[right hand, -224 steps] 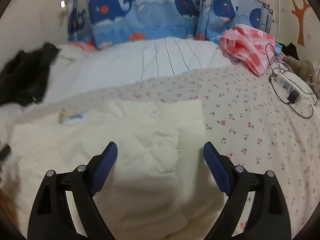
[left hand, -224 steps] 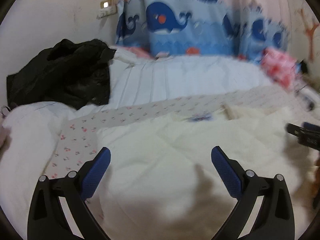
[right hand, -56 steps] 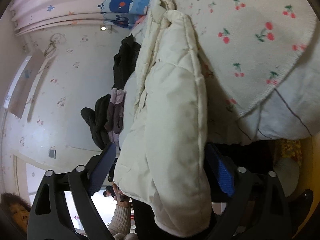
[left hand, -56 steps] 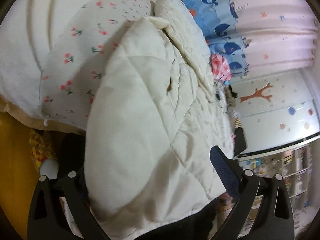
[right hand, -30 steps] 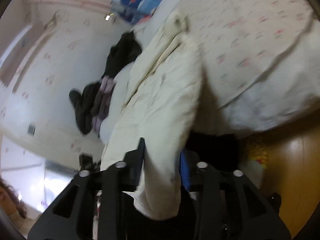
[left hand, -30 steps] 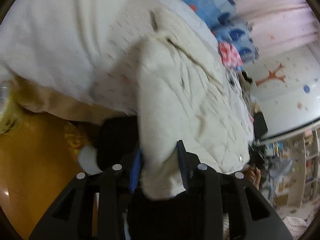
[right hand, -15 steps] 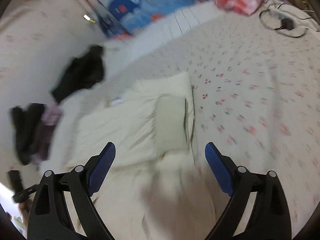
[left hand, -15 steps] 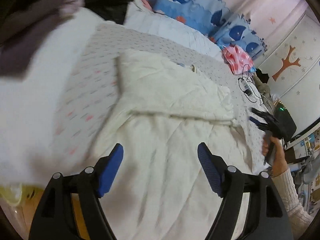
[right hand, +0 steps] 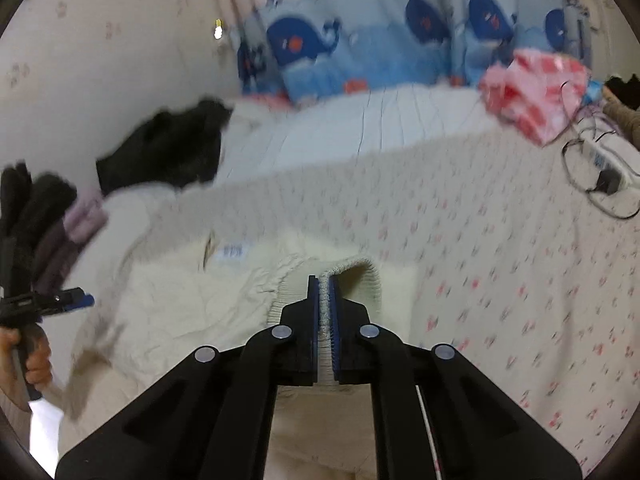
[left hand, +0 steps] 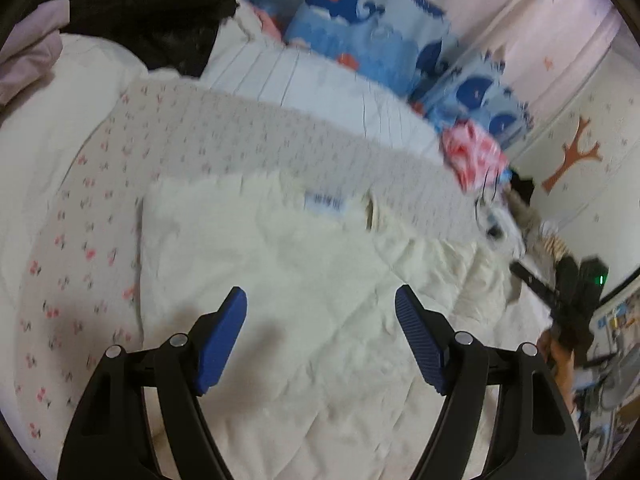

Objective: Fold large clothes

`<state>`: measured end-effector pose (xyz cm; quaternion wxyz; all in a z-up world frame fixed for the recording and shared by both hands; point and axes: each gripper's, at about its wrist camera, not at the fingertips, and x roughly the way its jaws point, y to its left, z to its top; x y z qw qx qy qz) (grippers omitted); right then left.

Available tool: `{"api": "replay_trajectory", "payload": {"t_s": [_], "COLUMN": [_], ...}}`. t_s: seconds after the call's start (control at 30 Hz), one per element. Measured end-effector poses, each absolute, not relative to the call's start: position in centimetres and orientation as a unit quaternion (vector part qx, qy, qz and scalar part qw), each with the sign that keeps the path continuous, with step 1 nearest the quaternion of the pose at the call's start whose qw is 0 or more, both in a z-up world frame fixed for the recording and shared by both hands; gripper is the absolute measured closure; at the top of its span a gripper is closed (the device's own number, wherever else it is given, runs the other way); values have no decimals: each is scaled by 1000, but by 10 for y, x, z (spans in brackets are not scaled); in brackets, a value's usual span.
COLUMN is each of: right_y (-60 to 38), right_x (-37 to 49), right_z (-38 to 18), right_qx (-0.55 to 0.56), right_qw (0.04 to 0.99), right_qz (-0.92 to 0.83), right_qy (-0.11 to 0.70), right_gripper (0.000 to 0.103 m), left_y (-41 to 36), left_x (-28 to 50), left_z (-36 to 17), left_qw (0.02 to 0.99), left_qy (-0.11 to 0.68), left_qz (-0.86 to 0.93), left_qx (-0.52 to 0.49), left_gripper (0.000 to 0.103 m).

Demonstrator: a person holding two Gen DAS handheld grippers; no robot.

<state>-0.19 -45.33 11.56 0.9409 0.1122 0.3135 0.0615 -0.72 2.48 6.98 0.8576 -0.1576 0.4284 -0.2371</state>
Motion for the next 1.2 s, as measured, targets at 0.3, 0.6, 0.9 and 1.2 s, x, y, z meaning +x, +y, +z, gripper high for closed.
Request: {"api": "replay_trajectory", "payload": {"t_s": [0.3, 0.6, 0.9, 1.2], "right_y": [-480, -406, -404, -386], "right_x": [19, 55, 111, 66], "right_z": [14, 91, 14, 6], "right_qx": [158, 44, 59, 6], "right_qw": [883, 932, 890, 890], "right_qz": [15, 71, 24, 45], "right_qy": [441, 351, 452, 453], "right_gripper": [95, 48, 46, 38], "left_y": [-13, -1, -6, 3], "left_x": [36, 48, 70, 51], "left_z": [-13, 44, -12, -33], "left_qw": [838, 901, 877, 876], "left_qy": [509, 384, 452, 458], "left_qz": [-186, -184, -151, -141], "left_qx": [-67, -82, -65, -45], "left_gripper": [19, 19, 19, 14]}}
